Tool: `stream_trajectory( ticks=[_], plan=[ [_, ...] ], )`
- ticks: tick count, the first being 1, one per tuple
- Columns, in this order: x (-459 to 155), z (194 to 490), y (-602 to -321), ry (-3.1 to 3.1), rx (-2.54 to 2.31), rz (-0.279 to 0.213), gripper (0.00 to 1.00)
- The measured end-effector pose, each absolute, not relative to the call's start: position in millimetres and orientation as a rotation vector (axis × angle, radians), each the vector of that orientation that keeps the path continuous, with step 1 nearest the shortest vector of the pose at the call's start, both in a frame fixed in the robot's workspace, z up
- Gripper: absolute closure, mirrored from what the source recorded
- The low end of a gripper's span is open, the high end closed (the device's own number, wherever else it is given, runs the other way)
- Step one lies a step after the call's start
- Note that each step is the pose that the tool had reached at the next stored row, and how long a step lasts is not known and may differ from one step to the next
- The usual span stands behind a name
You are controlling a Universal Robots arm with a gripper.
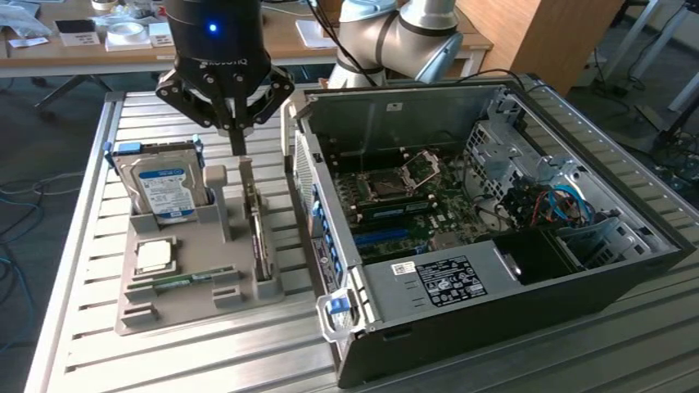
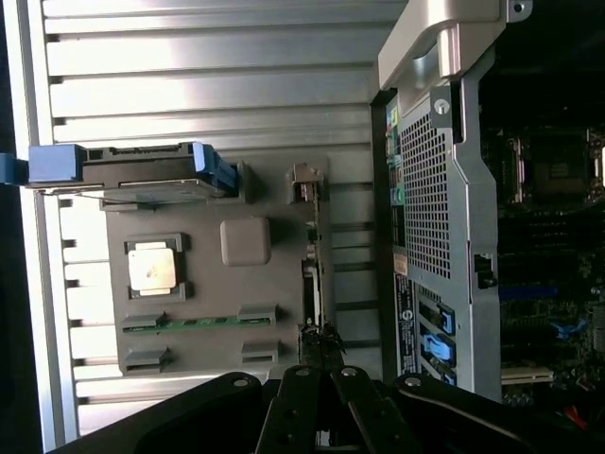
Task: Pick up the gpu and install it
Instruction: 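Reach for the gpu, then pick up the gpu and move the gpu toward the slot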
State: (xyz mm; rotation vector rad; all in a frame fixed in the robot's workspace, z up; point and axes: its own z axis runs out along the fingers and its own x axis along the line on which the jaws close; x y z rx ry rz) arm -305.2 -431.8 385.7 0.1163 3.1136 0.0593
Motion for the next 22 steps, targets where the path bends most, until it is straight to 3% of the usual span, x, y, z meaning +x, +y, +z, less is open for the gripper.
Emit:
stream_trajectory(
  ticks=[22],
  plan=[
    [-305.9, 383.9, -434.6, 3.114, 0.116, 0.059, 0.89]
  ],
)
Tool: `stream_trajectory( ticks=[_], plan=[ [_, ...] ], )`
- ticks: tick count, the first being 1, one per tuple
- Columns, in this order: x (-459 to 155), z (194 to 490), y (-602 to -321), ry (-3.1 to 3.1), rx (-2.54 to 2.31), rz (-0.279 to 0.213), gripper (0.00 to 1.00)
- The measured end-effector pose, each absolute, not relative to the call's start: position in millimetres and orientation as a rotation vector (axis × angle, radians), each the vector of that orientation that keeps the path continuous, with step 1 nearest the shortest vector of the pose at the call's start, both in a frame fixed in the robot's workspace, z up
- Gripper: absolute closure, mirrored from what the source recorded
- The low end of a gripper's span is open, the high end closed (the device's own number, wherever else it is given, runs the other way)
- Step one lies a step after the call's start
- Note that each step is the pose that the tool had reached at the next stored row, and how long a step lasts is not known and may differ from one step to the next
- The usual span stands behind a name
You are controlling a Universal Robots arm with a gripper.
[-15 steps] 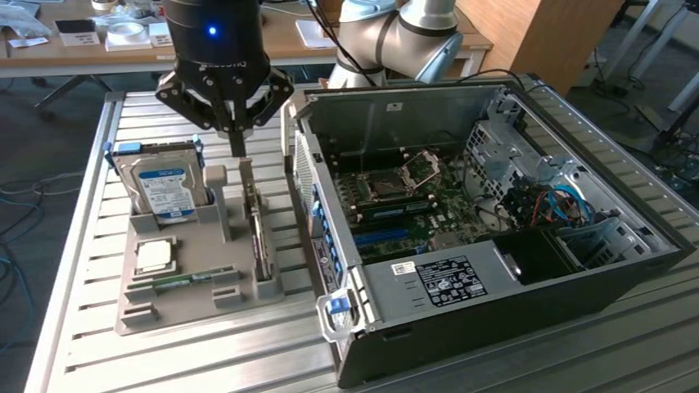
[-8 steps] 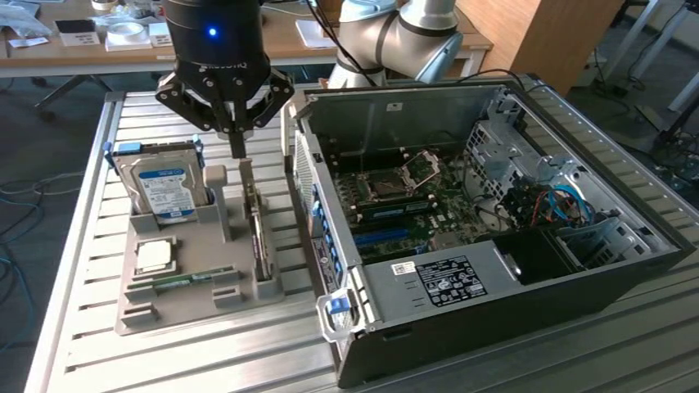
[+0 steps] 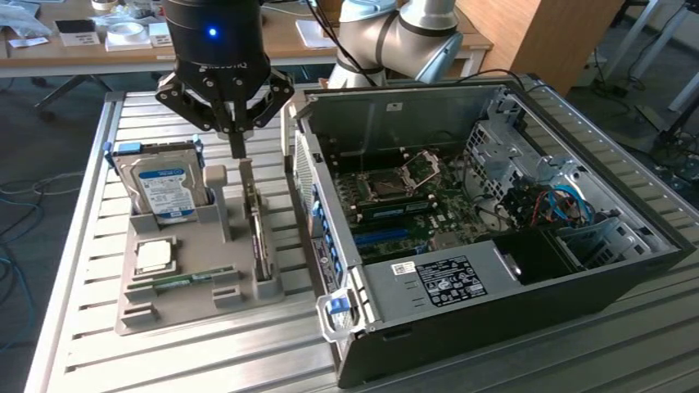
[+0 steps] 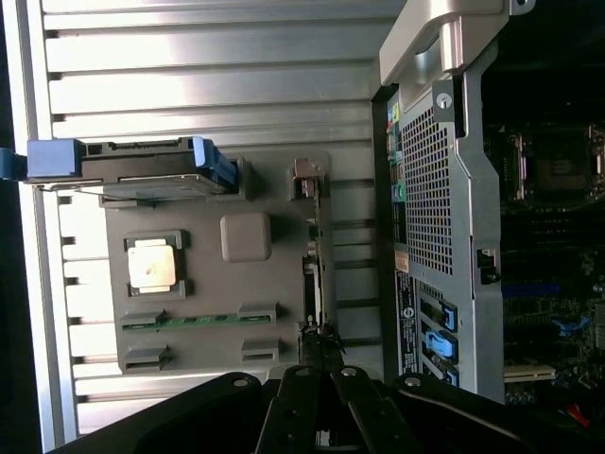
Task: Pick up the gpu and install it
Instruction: 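Pick up the gpu and move the gpu toward the slot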
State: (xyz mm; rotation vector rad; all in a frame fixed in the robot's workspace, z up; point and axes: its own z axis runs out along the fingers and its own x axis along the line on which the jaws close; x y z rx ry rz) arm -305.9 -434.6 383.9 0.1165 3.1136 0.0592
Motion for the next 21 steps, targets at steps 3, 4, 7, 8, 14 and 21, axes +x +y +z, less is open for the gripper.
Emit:
stream_trajectory(
  ticks=[3, 4, 7, 8, 14, 21],
  plan=[
    [-305.9, 383.9, -434.6, 3.114, 0.116, 0.059, 0.89],
    [-305.9, 383.9, -434.6, 3.114, 0.116, 0.059, 0.89],
    [-305.9, 383.9, -434.6, 3.114, 0.116, 0.059, 0.89],
    [-305.9, 383.9, -434.6, 3.114, 0.116, 0.059, 0.89],
    [-305.9, 383.9, -434.6, 3.114, 0.117, 0.059, 0.65],
    [-305.9, 379.0, -434.6, 3.114, 0.116, 0.059, 0.58]
  ],
)
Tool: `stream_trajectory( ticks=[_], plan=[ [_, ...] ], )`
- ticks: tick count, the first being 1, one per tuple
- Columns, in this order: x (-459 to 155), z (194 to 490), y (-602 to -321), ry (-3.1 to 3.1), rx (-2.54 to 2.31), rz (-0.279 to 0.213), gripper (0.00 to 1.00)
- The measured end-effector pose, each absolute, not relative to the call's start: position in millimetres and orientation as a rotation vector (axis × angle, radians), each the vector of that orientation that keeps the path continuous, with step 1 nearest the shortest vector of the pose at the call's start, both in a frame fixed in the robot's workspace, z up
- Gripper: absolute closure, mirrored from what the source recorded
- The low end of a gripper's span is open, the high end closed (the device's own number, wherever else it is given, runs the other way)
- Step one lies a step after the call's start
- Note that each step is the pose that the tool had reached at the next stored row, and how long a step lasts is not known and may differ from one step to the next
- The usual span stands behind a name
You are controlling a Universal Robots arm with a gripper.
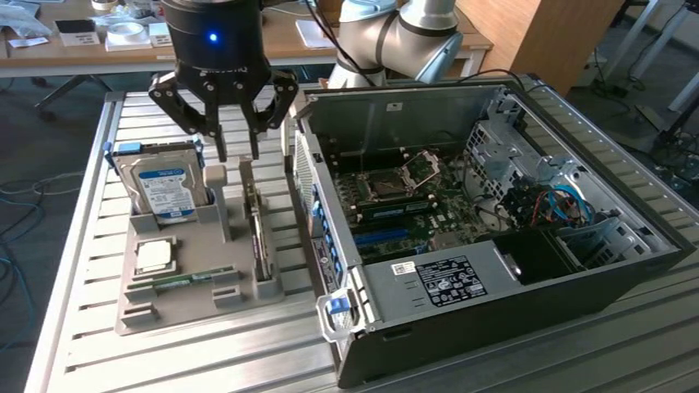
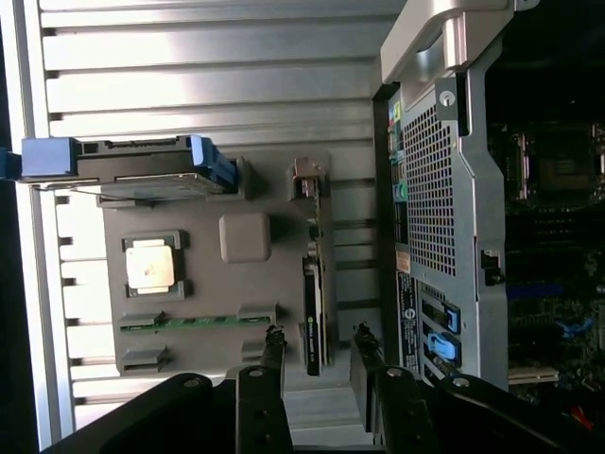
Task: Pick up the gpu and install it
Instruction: 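Pick up the gpu and move the gpu toward the slot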
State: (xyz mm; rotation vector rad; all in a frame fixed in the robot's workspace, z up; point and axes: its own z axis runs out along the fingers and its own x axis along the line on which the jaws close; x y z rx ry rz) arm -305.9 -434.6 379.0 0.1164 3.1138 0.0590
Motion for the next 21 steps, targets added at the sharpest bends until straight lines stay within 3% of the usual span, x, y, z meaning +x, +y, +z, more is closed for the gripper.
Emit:
stream_trajectory(
  ticks=[21],
  plan=[
    [-305.8, 341.5, -434.6, 3.114, 0.116, 0.059, 0.58]
  ],
)
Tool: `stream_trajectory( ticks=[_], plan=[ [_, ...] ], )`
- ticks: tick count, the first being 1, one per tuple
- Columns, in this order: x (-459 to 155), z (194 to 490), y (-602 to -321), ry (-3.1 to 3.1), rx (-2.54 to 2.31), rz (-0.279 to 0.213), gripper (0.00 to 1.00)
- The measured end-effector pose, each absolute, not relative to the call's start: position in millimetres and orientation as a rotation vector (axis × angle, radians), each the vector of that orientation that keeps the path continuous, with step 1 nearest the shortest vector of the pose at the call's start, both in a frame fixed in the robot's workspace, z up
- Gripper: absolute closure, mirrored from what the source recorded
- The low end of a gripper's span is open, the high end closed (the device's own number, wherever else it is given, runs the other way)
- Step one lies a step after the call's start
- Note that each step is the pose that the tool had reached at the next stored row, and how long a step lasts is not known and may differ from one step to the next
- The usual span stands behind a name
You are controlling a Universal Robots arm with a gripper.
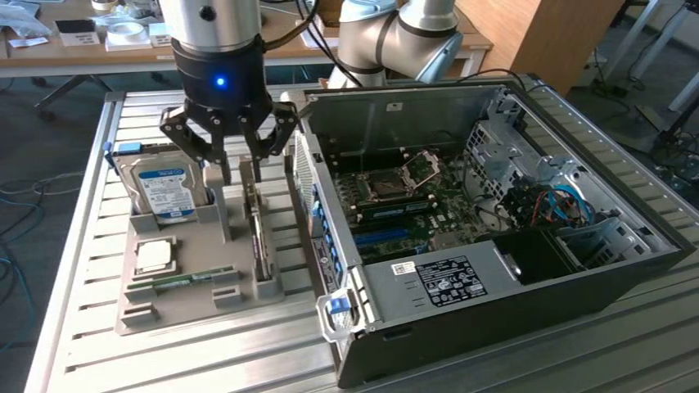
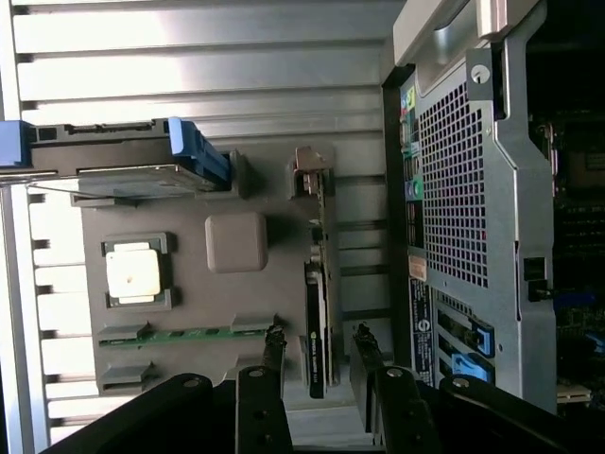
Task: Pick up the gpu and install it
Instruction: 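Pick up the gpu and move the gpu toward the slot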
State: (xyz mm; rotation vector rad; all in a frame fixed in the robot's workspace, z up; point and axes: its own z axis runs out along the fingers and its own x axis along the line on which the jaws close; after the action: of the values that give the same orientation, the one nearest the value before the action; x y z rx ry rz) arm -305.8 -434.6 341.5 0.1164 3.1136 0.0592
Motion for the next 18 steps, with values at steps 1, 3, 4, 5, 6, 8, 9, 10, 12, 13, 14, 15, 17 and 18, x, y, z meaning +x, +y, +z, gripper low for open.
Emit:
stream_trajectory(
  ticks=[1, 3, 4, 5, 6, 8, 9, 10, 12, 13, 14, 15, 17, 18],
  plan=[
    [-305.8, 340.0, -434.6, 3.114, 0.116, 0.059, 0.58],
    [-305.8, 337.0, -434.6, 3.114, 0.116, 0.059, 0.58],
    [-305.8, 335.8, -434.6, 3.114, 0.116, 0.059, 0.58],
    [-305.8, 335.1, -434.6, 3.114, 0.116, 0.059, 0.58],
    [-305.8, 335.0, -434.6, 3.114, 0.116, 0.059, 0.58],
    [-305.9, 335.0, -434.6, 3.114, 0.116, 0.059, 0.58],
    [-305.9, 334.9, -434.6, 3.114, 0.116, 0.059, 0.58],
    [-305.9, 334.8, -434.7, 3.114, 0.117, 0.059, 0.58],
    [-305.9, 334.7, -435.7, 3.114, 0.116, 0.059, 0.58],
    [-305.8, 334.5, -436.1, 3.114, 0.116, 0.059, 0.58],
    [-305.9, 334.1, -436.3, 3.113, 0.117, 0.059, 0.58],
    [-305.9, 334.0, -436.4, 3.114, 0.117, 0.059, 0.58],
    [-305.9, 333.6, -436.6, 3.114, 0.117, 0.059, 0.58],
    [-305.9, 333.5, -436.7, 3.114, 0.117, 0.059, 0.58]
  ],
)
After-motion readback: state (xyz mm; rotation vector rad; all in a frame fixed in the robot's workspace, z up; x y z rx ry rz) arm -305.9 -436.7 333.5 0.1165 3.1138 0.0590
